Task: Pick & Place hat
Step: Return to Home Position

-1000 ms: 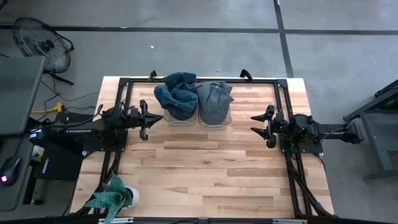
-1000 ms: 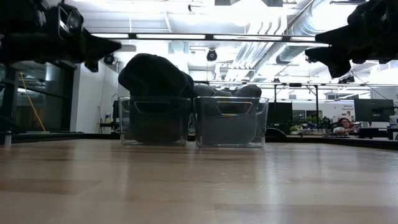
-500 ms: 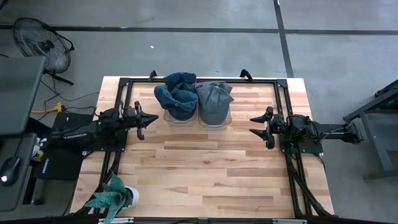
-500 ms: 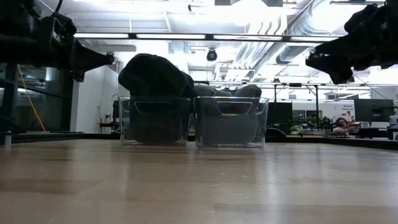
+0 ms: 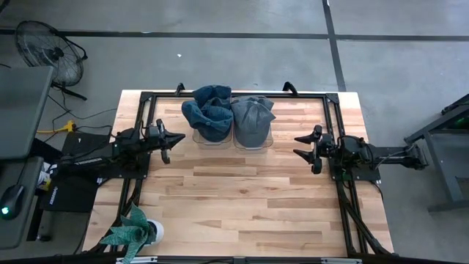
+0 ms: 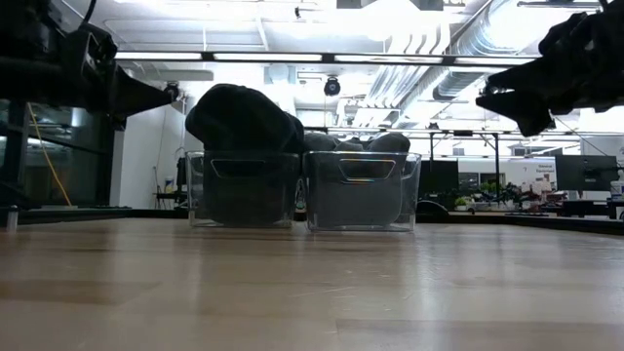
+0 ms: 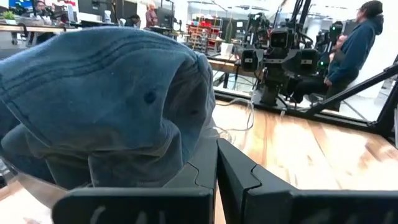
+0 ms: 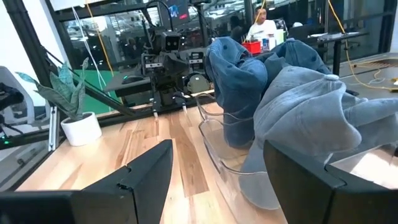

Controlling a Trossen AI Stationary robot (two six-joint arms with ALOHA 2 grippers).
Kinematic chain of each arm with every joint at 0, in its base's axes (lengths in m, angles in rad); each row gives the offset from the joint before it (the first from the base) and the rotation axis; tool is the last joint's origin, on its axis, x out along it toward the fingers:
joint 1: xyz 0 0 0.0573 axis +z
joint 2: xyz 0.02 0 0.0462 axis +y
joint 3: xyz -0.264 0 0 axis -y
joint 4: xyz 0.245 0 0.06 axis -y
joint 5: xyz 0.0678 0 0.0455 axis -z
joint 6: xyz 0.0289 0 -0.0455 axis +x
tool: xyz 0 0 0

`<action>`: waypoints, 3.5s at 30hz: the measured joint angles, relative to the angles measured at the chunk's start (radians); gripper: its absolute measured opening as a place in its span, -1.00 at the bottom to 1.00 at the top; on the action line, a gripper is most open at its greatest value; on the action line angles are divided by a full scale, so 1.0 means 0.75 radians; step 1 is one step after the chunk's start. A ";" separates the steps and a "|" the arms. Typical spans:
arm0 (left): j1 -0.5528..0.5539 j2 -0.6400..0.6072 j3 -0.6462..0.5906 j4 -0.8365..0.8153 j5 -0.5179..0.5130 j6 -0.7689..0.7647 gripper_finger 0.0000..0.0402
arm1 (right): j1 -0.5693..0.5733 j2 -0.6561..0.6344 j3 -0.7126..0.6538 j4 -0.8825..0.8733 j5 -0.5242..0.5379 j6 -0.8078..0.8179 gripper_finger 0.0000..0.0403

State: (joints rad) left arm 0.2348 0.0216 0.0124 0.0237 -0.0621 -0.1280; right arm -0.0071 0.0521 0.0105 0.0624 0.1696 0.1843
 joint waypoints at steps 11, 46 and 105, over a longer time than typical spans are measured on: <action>0.000 0.002 0.000 -0.017 0.100 0.024 -1.00 | 0.000 0.027 -0.001 -0.020 0.004 -0.057 0.22; 0.000 0.003 0.000 -0.017 0.098 0.050 -1.00 | 0.000 0.027 -0.002 0.000 0.015 -0.094 0.22; 0.000 0.003 0.000 -0.017 0.097 0.049 -1.00 | 0.000 0.027 -0.003 0.012 0.009 -0.094 0.22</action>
State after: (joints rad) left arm 0.2348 0.0235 0.0124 0.0109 0.0109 -0.0910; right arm -0.0071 0.0723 0.0082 0.0716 0.1765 0.1136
